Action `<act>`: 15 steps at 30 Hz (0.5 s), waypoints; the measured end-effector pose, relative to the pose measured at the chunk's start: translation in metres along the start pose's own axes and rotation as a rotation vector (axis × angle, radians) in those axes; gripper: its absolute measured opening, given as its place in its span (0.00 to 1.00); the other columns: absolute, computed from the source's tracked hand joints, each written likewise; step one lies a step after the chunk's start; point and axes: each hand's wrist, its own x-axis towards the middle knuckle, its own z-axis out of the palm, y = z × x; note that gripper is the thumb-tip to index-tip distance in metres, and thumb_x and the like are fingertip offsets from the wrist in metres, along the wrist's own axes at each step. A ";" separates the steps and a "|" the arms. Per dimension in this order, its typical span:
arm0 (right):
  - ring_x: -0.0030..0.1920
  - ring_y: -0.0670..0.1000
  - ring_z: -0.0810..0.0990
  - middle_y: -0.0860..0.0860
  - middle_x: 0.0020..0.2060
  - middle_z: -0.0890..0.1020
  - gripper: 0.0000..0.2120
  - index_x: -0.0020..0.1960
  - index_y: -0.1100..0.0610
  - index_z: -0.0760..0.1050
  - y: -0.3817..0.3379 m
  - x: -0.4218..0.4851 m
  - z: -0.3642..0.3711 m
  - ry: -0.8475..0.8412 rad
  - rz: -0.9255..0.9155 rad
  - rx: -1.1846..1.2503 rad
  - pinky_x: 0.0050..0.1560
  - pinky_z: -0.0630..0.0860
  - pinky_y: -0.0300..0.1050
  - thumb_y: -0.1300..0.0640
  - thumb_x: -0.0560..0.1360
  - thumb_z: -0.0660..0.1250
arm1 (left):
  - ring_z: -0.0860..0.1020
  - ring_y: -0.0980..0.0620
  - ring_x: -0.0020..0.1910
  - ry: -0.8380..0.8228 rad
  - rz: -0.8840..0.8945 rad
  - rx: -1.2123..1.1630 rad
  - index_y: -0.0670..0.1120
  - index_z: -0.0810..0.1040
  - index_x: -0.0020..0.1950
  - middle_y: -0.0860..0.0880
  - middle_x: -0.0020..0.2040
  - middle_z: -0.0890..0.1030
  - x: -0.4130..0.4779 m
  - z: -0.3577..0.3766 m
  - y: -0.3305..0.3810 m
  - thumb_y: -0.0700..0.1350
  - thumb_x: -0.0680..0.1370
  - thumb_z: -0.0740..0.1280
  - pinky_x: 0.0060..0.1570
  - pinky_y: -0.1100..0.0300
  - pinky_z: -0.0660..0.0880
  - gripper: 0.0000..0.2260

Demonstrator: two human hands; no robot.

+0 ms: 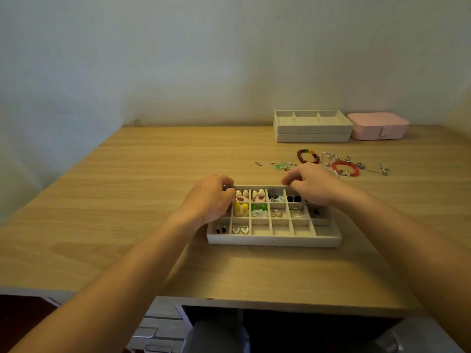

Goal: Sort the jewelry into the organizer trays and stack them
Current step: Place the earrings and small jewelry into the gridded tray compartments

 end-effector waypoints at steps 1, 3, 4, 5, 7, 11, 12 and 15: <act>0.57 0.48 0.77 0.50 0.62 0.82 0.15 0.62 0.54 0.82 0.002 -0.001 0.000 -0.002 -0.001 0.005 0.58 0.75 0.43 0.62 0.81 0.61 | 0.78 0.51 0.54 -0.003 -0.002 0.000 0.50 0.79 0.67 0.49 0.62 0.80 -0.001 0.000 0.002 0.49 0.81 0.62 0.57 0.52 0.77 0.16; 0.57 0.48 0.78 0.49 0.60 0.83 0.13 0.58 0.53 0.83 0.008 -0.001 -0.004 0.011 0.011 0.030 0.60 0.77 0.46 0.60 0.81 0.62 | 0.78 0.52 0.53 -0.010 -0.007 0.001 0.51 0.81 0.64 0.51 0.58 0.81 0.000 0.001 0.006 0.50 0.81 0.62 0.56 0.51 0.78 0.14; 0.57 0.48 0.79 0.48 0.58 0.83 0.12 0.56 0.52 0.84 0.011 -0.001 -0.005 0.017 0.022 0.052 0.61 0.77 0.48 0.60 0.81 0.63 | 0.78 0.52 0.54 -0.017 -0.013 0.003 0.52 0.81 0.63 0.52 0.57 0.82 0.001 0.001 0.008 0.50 0.82 0.62 0.56 0.50 0.78 0.13; 0.55 0.47 0.80 0.47 0.55 0.84 0.11 0.54 0.51 0.84 0.014 0.000 -0.008 0.025 0.032 0.080 0.61 0.78 0.49 0.60 0.81 0.63 | 0.78 0.52 0.54 -0.025 -0.017 0.011 0.52 0.82 0.62 0.52 0.56 0.82 0.003 0.002 0.010 0.51 0.82 0.62 0.56 0.50 0.78 0.13; 0.51 0.46 0.81 0.45 0.48 0.84 0.10 0.52 0.50 0.83 0.018 0.002 -0.010 0.043 0.042 0.131 0.57 0.80 0.48 0.60 0.81 0.64 | 0.79 0.52 0.53 -0.033 -0.020 0.040 0.53 0.82 0.60 0.53 0.54 0.82 0.008 0.004 0.015 0.52 0.82 0.61 0.56 0.49 0.79 0.12; 0.49 0.45 0.80 0.45 0.46 0.82 0.11 0.51 0.49 0.82 0.017 0.016 -0.014 0.070 0.047 0.172 0.50 0.76 0.44 0.61 0.81 0.63 | 0.79 0.51 0.53 -0.012 0.003 0.030 0.52 0.82 0.59 0.53 0.56 0.83 0.038 0.008 0.032 0.51 0.81 0.63 0.56 0.48 0.79 0.11; 0.49 0.46 0.80 0.45 0.47 0.83 0.11 0.51 0.49 0.82 0.016 0.022 -0.013 0.068 0.052 0.177 0.52 0.77 0.45 0.61 0.81 0.63 | 0.79 0.51 0.53 -0.013 0.007 0.024 0.52 0.81 0.59 0.53 0.56 0.83 0.047 0.009 0.036 0.50 0.81 0.64 0.57 0.48 0.79 0.10; 0.51 0.47 0.80 0.47 0.49 0.83 0.12 0.53 0.49 0.82 0.016 0.042 -0.010 0.081 0.089 0.215 0.58 0.79 0.50 0.62 0.80 0.62 | 0.78 0.52 0.55 0.003 0.025 0.060 0.51 0.79 0.62 0.52 0.59 0.81 0.076 0.017 0.044 0.48 0.81 0.66 0.58 0.52 0.78 0.10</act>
